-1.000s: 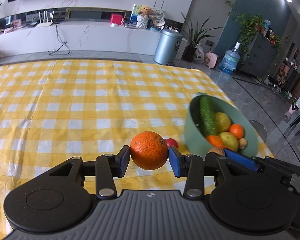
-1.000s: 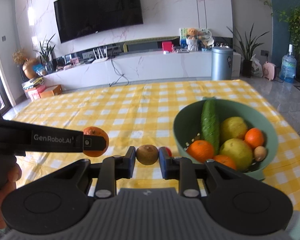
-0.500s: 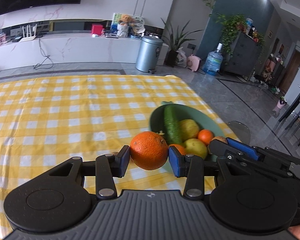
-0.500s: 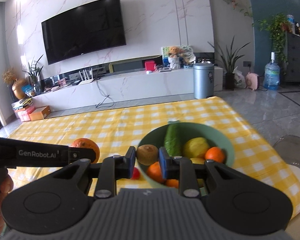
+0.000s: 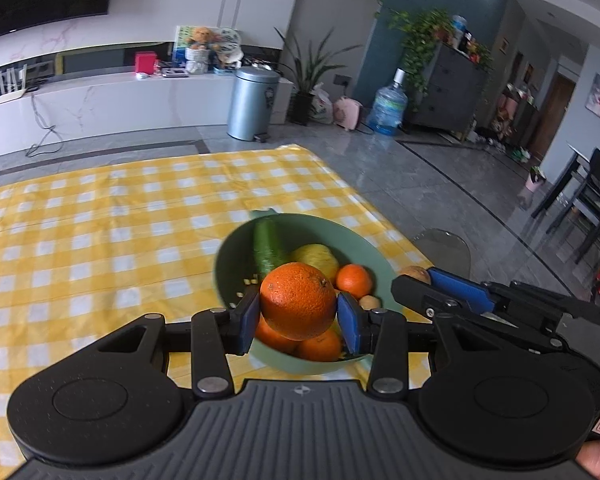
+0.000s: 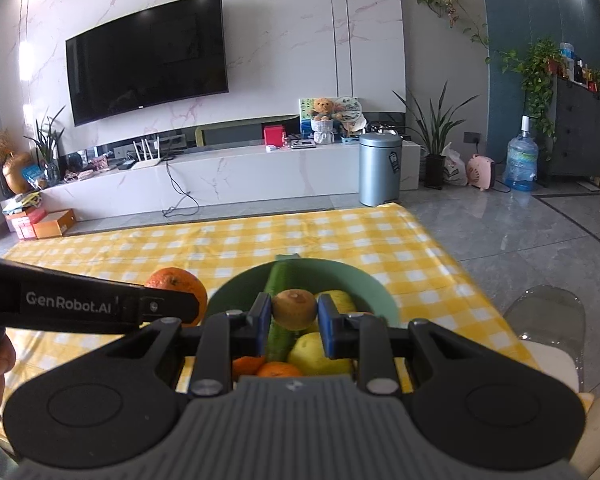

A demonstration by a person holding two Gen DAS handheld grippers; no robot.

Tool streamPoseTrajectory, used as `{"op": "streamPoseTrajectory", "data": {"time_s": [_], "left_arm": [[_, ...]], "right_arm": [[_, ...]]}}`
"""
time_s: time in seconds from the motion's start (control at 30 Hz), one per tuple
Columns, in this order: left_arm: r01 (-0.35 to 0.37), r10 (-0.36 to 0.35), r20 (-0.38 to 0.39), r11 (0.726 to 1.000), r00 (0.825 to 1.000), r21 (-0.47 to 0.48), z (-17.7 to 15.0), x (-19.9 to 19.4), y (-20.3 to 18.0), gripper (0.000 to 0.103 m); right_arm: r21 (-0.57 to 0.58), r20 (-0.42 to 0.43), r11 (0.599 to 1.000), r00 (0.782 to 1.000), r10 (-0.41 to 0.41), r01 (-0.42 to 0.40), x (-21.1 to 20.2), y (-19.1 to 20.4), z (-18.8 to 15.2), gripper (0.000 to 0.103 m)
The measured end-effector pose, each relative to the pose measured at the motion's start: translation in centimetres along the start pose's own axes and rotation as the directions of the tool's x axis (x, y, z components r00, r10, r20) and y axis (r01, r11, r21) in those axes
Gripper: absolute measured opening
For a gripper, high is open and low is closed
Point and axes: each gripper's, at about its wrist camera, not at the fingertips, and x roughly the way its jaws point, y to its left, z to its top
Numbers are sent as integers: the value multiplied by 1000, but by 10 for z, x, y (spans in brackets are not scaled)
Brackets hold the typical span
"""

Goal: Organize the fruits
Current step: 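Carry the orange and kiwi into the green colander and open both tools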

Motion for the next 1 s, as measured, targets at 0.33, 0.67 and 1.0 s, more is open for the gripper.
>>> {"op": "streamPoseTrajectory", "data": {"time_s": [0.33, 0.67, 1.0], "left_arm": [[20, -21, -80, 1000, 997, -4, 2, 41, -4, 47], [15, -20, -149, 999, 989, -34, -2, 74, 3, 47], [20, -25, -153, 999, 988, -36, -2, 84, 3, 47]], "right_arm": [[-7, -91, 1000, 996, -22, 22, 33, -25, 1, 21], [39, -176, 998, 984, -37, 44, 66, -39, -5, 21], [66, -250, 997, 968, -16, 33, 83, -44, -9, 22]]}}
